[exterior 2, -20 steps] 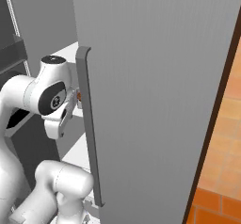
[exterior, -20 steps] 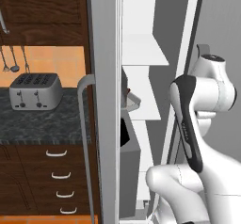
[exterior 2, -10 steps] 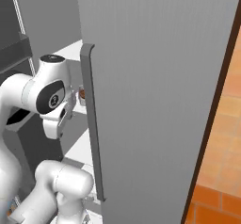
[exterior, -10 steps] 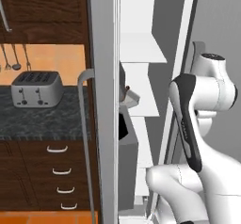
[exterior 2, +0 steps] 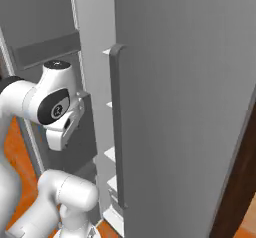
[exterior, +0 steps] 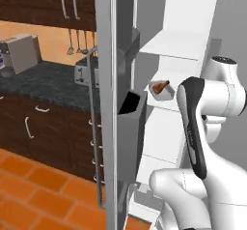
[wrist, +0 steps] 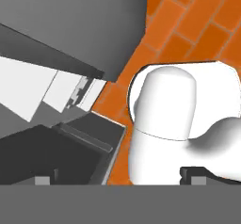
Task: Take the meat container that has the chicken drumstick and place it on the second highest rack of the freezer. Then take the vegetable container that has the lemon wedge and eggplant and place it on the highest rack of the freezer.
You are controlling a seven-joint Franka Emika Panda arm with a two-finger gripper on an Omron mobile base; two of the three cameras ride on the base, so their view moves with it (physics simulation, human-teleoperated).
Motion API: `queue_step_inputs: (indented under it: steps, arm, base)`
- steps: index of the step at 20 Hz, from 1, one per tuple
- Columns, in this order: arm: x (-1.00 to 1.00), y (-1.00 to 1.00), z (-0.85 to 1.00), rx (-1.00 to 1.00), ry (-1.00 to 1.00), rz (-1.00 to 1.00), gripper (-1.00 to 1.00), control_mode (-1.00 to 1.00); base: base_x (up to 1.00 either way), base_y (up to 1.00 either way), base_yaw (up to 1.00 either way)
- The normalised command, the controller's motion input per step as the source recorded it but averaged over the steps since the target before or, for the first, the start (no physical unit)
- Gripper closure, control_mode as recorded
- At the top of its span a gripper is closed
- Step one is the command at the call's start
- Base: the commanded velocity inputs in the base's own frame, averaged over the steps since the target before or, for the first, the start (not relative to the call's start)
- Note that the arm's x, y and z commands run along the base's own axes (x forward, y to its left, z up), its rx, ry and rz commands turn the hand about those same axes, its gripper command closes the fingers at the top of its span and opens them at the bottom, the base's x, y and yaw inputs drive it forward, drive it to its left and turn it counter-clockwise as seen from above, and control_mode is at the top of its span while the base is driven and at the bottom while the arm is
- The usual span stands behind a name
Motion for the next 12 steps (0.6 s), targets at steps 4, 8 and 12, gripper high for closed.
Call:
queue_step_inputs:
  steps: [4, 8, 12]
  arm:
    - [0.00, 0.00, 0.00, 0.00, 0.00, 0.00, -1.00, 1.00]
    - [0.00, 0.00, 0.00, 0.00, 0.00, 0.00, -1.00, 1.00]
    - [0.00, 0.00, 0.00, 0.00, 0.00, 0.00, -1.00, 1.00]
  base:
    - [-0.08, 0.00, 1.00]
    - [-0.14, 0.00, 1.00]
    - [-0.15, 0.00, 1.00]
